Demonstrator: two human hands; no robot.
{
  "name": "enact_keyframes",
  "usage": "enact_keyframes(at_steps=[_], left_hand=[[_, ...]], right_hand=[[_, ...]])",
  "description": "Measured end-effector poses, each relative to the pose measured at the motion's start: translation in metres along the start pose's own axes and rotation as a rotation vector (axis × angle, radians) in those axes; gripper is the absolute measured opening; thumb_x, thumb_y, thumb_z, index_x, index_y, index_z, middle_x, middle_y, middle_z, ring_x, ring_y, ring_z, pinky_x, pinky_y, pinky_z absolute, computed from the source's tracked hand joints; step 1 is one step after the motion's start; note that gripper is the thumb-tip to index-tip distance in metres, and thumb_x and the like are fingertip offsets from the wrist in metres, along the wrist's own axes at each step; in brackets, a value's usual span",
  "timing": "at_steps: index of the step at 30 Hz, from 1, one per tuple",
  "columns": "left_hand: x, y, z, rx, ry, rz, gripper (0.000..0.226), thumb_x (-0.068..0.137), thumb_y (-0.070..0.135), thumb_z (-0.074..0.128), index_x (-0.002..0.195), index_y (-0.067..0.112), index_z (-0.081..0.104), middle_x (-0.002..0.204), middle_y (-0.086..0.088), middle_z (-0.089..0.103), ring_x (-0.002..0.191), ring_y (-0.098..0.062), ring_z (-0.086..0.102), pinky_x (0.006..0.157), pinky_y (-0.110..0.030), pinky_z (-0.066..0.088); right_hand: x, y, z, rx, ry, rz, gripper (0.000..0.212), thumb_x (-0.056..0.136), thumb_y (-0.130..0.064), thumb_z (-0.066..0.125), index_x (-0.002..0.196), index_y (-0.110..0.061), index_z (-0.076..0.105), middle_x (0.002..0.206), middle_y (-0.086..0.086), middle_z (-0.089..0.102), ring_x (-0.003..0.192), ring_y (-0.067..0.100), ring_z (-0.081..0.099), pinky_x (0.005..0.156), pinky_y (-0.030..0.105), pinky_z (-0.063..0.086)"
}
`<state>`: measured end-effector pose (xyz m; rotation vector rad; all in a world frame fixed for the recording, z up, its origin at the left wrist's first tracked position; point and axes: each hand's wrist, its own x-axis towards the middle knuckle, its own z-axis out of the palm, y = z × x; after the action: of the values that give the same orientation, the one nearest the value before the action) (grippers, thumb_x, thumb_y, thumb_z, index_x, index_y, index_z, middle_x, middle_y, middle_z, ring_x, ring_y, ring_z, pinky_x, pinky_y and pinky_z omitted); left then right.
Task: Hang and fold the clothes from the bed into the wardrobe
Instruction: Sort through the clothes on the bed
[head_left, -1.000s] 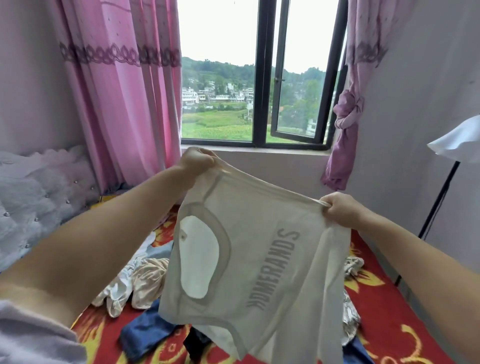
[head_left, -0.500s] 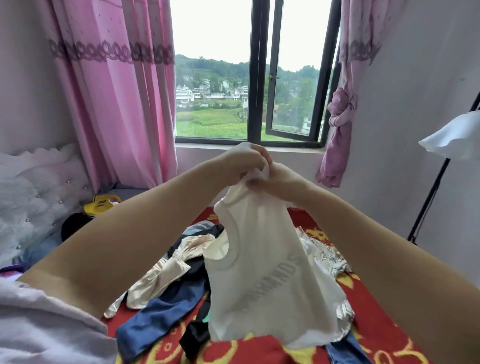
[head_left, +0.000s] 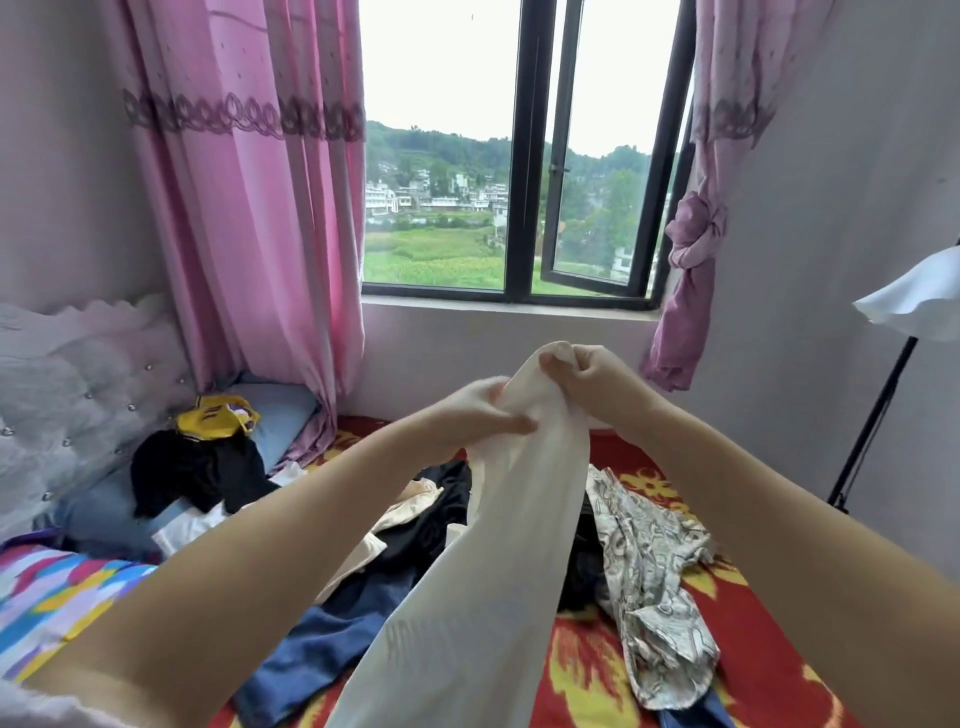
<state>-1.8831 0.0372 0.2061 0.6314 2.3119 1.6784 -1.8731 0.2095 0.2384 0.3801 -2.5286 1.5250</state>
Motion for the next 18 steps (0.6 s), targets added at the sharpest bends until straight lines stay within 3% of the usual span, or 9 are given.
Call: enact_keyframes(at_steps=[2,5,7,10,13,16,18], left_hand=[[-0.007,-0.017,-0.001,-0.008,-0.007,0.02,0.003,0.091,0.01,0.063,0.09,0.007,0.063,0.074,0.005,0.064,0.064,-0.004,0.059,0.065,-0.019,0.049],[-0.009,-0.024,-0.008,-0.109,0.182,0.096,0.011,0.096,0.01,0.055,0.089,0.004,0.061,0.078,-0.002,0.055,0.071,-0.011,0.05,0.069,-0.026,0.04],[-0.009,-0.011,-0.006,-0.16,0.239,0.142,0.016,0.098,0.011,0.052,0.086,0.008,0.062,0.081,-0.006,0.056,0.074,-0.015,0.051,0.07,-0.029,0.042],[-0.006,0.015,0.002,-0.124,0.248,0.21,0.018,0.097,0.012,0.053,0.086,0.01,0.067,0.081,-0.005,0.061,0.075,-0.015,0.056,0.071,-0.028,0.047],[-0.002,0.037,0.009,-0.034,0.197,0.223,0.016,0.094,0.01,0.055,0.093,0.003,0.07,0.082,-0.005,0.065,0.074,-0.015,0.06,0.074,-0.031,0.052],[0.0,0.049,0.01,-0.065,0.103,0.188,0.017,0.094,0.018,0.06,0.094,0.004,0.069,0.084,-0.006,0.066,0.077,-0.018,0.063,0.079,-0.038,0.053],[0.0,0.048,0.003,-0.127,-0.012,0.205,0.014,0.093,0.018,0.061,0.099,0.009,0.069,0.089,-0.004,0.068,0.081,-0.016,0.065,0.075,-0.03,0.055]], right_hand=[[0.003,-0.002,-0.011,0.049,0.055,-0.013,0.029,0.098,-0.032,0.051,0.085,-0.009,0.064,0.071,0.003,0.058,0.063,0.013,0.052,0.059,0.026,0.043],[0.004,0.0,-0.028,0.151,0.05,0.054,0.021,0.095,-0.028,0.058,0.083,-0.012,0.063,0.076,0.004,0.06,0.064,0.013,0.056,0.058,0.024,0.048],[0.001,0.003,-0.034,0.069,0.023,0.085,0.021,0.092,-0.033,0.062,0.087,-0.013,0.062,0.08,0.002,0.06,0.069,0.013,0.056,0.061,0.024,0.048],[-0.01,0.001,-0.035,-0.169,-0.028,0.016,0.042,0.085,-0.056,0.056,0.11,-0.022,0.059,0.098,-0.008,0.061,0.088,0.005,0.058,0.07,0.02,0.046],[-0.023,-0.011,-0.025,-0.064,-0.246,-0.072,0.056,0.082,-0.056,0.055,0.125,-0.022,0.055,0.114,-0.004,0.063,0.101,0.008,0.061,0.085,0.025,0.053],[-0.026,-0.015,-0.015,-0.053,-0.216,-0.104,0.03,0.093,-0.029,0.059,0.103,-0.002,0.065,0.092,0.011,0.065,0.083,0.021,0.061,0.078,0.036,0.051],[-0.025,-0.015,-0.016,-0.012,-0.136,-0.086,0.03,0.096,-0.024,0.056,0.086,0.004,0.064,0.078,0.015,0.057,0.071,0.024,0.053,0.067,0.04,0.044]])
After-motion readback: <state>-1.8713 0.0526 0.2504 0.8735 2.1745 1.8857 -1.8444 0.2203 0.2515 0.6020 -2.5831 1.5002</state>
